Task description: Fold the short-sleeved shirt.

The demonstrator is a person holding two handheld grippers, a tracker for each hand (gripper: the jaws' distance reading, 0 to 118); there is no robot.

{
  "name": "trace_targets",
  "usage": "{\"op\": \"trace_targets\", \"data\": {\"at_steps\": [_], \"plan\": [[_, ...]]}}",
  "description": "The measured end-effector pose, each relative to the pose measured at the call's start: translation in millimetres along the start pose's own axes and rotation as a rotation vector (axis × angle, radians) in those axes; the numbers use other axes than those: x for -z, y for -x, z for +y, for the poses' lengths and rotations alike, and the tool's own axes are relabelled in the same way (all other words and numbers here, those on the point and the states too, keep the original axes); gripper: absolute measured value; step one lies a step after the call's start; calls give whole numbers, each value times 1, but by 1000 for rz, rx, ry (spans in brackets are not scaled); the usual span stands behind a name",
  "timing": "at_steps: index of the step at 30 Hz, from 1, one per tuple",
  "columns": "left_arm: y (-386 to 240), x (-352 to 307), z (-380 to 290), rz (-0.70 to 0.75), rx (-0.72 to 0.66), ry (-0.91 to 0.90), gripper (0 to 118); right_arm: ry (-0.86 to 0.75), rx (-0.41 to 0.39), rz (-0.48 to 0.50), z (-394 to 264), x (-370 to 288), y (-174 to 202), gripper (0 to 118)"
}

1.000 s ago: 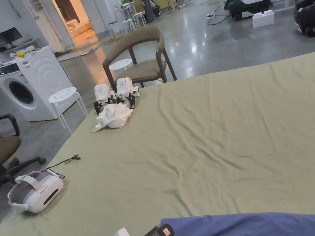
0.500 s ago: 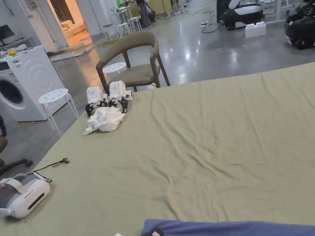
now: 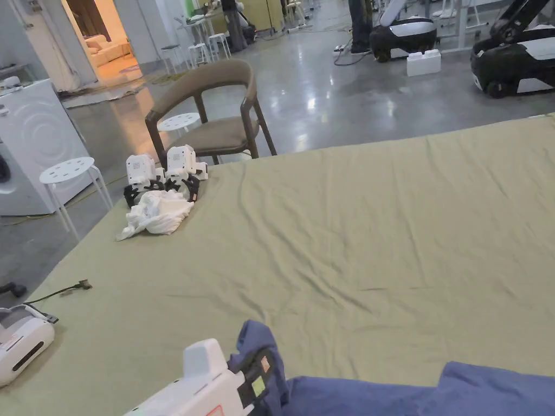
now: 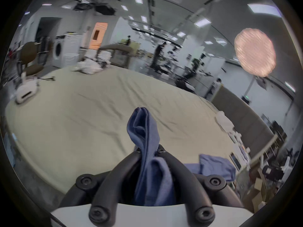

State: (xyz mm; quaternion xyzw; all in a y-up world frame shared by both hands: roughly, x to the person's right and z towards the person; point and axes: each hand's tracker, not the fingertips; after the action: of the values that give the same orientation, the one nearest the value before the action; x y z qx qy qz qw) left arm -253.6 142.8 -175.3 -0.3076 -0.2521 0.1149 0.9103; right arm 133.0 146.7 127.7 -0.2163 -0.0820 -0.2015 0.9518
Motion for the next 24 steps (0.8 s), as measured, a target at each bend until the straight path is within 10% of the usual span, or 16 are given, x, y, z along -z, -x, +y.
{"op": "trace_targets", "data": {"at_steps": [11,16,18,19,24], "plan": [[-112,108,-72,-73,97,297,7,5,-36,-129,-11,-25,-11,0],[-96,97,-61,-230,-76,237,71,25,-1,-79,-12,-26,-12,0],[-85,87,-53,-237,-92,213,42,20,7,-82,-12,-26,-12,0],[-82,86,-52,-218,-94,210,5,19,14,-80,-12,-26,-15,0],[-68,112,-67,-173,-155,306,0,22,68,-69,-13,-23,-22,0]]}}
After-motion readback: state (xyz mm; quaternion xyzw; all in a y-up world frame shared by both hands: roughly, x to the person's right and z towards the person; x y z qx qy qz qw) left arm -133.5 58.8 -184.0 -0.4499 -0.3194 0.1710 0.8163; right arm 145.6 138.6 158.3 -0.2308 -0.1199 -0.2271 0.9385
